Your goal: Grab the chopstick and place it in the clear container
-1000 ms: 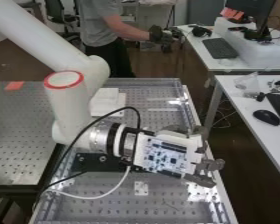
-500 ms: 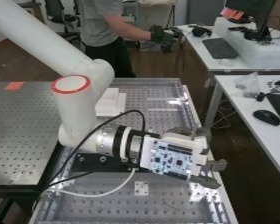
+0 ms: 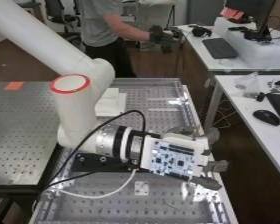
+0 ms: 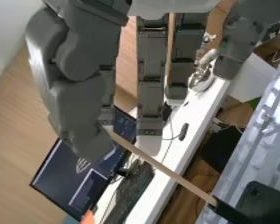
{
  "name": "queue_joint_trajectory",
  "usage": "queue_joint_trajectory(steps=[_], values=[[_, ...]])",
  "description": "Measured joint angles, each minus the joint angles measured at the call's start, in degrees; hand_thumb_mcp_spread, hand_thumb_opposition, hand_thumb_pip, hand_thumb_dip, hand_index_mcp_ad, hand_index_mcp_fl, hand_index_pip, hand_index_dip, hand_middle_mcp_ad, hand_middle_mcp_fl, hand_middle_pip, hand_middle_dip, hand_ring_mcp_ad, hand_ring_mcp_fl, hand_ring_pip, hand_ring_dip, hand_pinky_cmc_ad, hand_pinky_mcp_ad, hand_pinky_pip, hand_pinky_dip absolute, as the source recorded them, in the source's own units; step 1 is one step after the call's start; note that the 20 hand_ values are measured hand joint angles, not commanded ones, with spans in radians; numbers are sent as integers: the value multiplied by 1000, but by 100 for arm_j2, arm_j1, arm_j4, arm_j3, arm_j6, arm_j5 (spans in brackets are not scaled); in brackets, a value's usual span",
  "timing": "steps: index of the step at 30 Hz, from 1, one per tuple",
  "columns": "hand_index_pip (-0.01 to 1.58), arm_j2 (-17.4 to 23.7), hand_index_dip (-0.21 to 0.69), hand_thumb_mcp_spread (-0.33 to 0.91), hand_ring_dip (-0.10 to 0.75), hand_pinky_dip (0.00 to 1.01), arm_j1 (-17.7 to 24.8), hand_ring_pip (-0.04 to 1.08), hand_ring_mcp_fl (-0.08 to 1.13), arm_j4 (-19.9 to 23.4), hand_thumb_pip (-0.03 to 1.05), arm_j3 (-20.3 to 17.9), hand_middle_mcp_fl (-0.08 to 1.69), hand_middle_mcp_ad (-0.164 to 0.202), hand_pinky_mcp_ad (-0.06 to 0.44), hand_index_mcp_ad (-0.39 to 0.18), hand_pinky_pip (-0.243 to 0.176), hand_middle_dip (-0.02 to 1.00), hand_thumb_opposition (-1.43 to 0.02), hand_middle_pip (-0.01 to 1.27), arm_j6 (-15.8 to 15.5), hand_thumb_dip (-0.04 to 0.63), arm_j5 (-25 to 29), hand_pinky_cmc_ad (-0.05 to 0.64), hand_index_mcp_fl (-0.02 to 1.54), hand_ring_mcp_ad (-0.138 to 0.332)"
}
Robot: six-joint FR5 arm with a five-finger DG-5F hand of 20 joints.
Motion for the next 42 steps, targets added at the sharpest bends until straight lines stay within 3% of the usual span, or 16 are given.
queue_joint_trajectory(steps=[3, 42], values=[[466, 18, 393, 574, 429, 148, -44, 113, 417, -14, 412, 1, 1077, 31, 328, -288, -14, 785, -915, 140, -24, 363, -33, 414, 742, 51], [511, 141, 346, 572, 429, 148, -52, 115, 408, 130, 426, -212, 1073, 30, 330, -290, -12, 785, -911, 140, 13, 370, 19, 414, 827, 54]])
